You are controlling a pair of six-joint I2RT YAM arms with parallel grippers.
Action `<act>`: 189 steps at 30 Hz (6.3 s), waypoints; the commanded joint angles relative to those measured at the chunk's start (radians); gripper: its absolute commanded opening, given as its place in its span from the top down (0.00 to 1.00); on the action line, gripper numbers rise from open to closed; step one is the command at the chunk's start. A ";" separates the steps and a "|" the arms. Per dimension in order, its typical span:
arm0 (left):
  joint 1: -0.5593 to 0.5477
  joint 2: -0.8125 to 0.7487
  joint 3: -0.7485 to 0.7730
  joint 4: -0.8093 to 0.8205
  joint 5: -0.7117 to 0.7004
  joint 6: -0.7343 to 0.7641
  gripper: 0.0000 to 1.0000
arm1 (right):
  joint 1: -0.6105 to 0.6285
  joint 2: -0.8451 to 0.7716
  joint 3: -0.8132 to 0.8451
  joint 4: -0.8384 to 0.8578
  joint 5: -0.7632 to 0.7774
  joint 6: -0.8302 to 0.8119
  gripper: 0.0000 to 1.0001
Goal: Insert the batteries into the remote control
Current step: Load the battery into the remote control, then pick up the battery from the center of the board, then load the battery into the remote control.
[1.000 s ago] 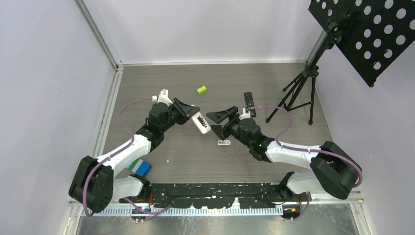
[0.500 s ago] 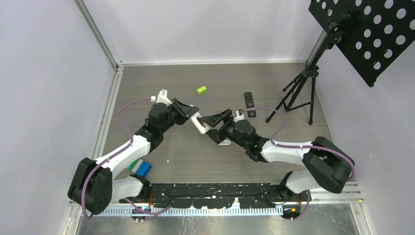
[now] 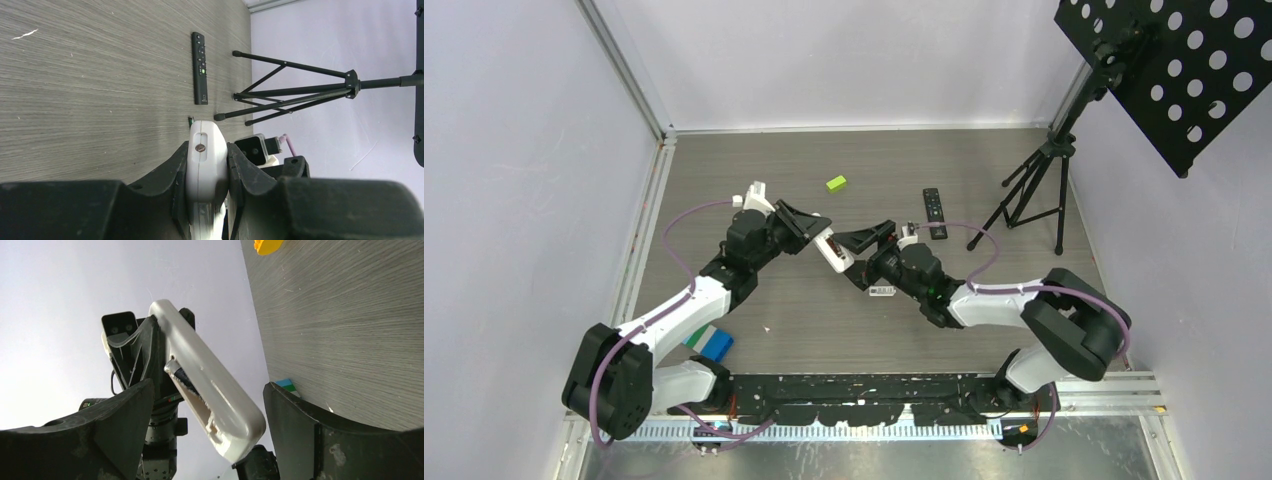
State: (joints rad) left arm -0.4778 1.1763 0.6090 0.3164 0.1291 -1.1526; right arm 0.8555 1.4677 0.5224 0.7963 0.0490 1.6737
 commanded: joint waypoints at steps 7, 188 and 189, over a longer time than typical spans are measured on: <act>0.001 -0.009 0.027 0.054 0.026 -0.006 1.00 | 0.005 0.092 0.069 0.168 -0.009 0.076 0.16; 0.093 0.182 -0.197 0.713 0.364 -0.424 1.00 | 0.068 -0.286 0.474 -0.893 0.027 -1.009 0.38; 0.093 0.171 -0.204 0.718 0.347 -0.438 1.00 | 0.067 -0.312 0.451 -0.864 0.028 -0.994 0.34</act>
State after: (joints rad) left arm -0.3782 1.4052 0.4271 0.9268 0.5434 -1.4967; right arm 0.9268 1.2633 1.0458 -0.2455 0.0467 0.6212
